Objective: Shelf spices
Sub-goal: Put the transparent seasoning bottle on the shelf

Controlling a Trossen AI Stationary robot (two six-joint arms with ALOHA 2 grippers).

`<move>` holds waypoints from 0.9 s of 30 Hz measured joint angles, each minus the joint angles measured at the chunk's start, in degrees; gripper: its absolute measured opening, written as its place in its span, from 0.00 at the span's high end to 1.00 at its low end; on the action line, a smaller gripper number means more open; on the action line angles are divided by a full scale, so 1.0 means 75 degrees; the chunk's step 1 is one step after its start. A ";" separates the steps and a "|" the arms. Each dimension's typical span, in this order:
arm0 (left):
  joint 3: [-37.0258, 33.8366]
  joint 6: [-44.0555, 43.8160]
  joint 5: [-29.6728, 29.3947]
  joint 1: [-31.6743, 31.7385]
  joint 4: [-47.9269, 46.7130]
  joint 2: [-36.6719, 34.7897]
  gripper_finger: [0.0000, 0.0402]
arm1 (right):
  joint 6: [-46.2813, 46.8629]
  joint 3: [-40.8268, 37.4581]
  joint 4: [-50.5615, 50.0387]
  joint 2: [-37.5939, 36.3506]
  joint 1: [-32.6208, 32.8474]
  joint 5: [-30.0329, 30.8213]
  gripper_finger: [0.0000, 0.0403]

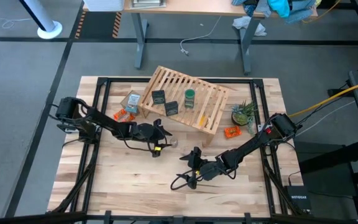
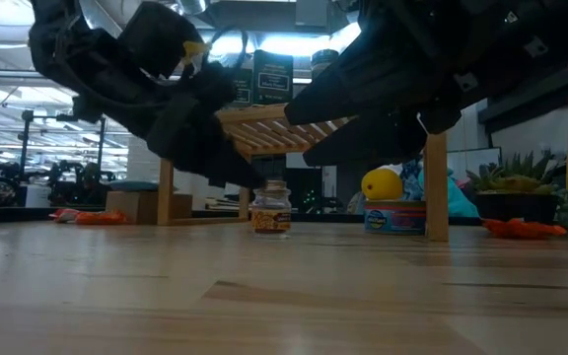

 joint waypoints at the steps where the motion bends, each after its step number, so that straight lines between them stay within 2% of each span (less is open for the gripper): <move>1: 0.0003 -0.0060 0.0003 -0.0006 0.0142 0.0114 0.41 | 0.0000 0.0000 0.0007 0.0000 0.0000 -0.0001 0.07; 14: 0.1038 -0.0106 0.0006 -0.0009 0.0212 0.1296 0.41 | -0.0003 0.0000 -0.0007 0.0000 0.0000 -0.0004 0.07; 27: 0.1244 -0.0137 0.0006 -0.0015 -0.0899 0.1371 0.42 | 0.0000 0.0000 -0.0007 0.0000 0.0000 -0.0277 0.07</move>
